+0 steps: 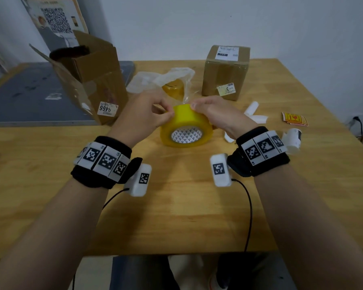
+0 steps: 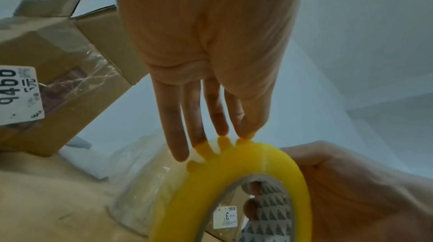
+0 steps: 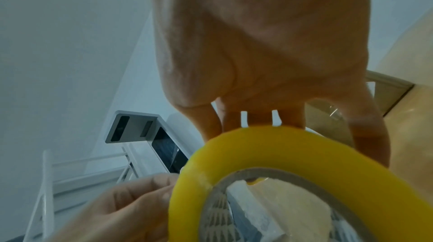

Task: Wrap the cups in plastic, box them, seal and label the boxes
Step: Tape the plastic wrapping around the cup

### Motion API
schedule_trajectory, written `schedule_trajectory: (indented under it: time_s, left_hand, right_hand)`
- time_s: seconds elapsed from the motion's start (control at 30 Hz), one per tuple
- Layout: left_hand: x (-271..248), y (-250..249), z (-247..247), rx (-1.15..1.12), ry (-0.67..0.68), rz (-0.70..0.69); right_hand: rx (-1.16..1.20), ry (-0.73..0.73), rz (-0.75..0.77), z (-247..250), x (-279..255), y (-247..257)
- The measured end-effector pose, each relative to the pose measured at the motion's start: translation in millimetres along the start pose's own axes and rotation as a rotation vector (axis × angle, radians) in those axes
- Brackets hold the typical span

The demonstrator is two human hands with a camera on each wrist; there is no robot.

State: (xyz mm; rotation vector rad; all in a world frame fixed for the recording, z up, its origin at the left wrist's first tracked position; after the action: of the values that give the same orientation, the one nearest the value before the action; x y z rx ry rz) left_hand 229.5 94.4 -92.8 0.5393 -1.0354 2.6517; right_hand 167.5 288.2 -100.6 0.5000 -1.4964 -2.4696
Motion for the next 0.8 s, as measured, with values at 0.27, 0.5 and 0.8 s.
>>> schedule_trajectory:
  time_s: [0.27,0.5,0.8]
  left_hand:
    - [-3.9,-1.8,-13.0,-0.054,-0.042,0.129]
    - [-1.3,-2.3,-15.3,-0.024,-0.061,0.139]
    - [-1.6,0.9,-21.4,0.065,-0.109,0.09]
  right_hand:
    - [-0.022,-0.054,0.016,-5.1,0.8,2.8]
    - [-0.046,-0.082,0.028,-7.9,1.7,6.2]
    - [-0.092,-0.081,0.043,-9.7,-3.1,9.8]
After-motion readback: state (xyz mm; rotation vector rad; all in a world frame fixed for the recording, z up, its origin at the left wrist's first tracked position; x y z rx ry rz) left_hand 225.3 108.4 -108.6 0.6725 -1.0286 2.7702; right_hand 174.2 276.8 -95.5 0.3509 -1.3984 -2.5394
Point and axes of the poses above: each hand's wrist, its own x-axis towards the middle knuckle, its own z-axis out of the back of the hand, y = z × x, the point moved 2 cm from there along x, towards the middle knuckle, and after that the axes turned 7 degrees about -z, right-handed, at the moved point
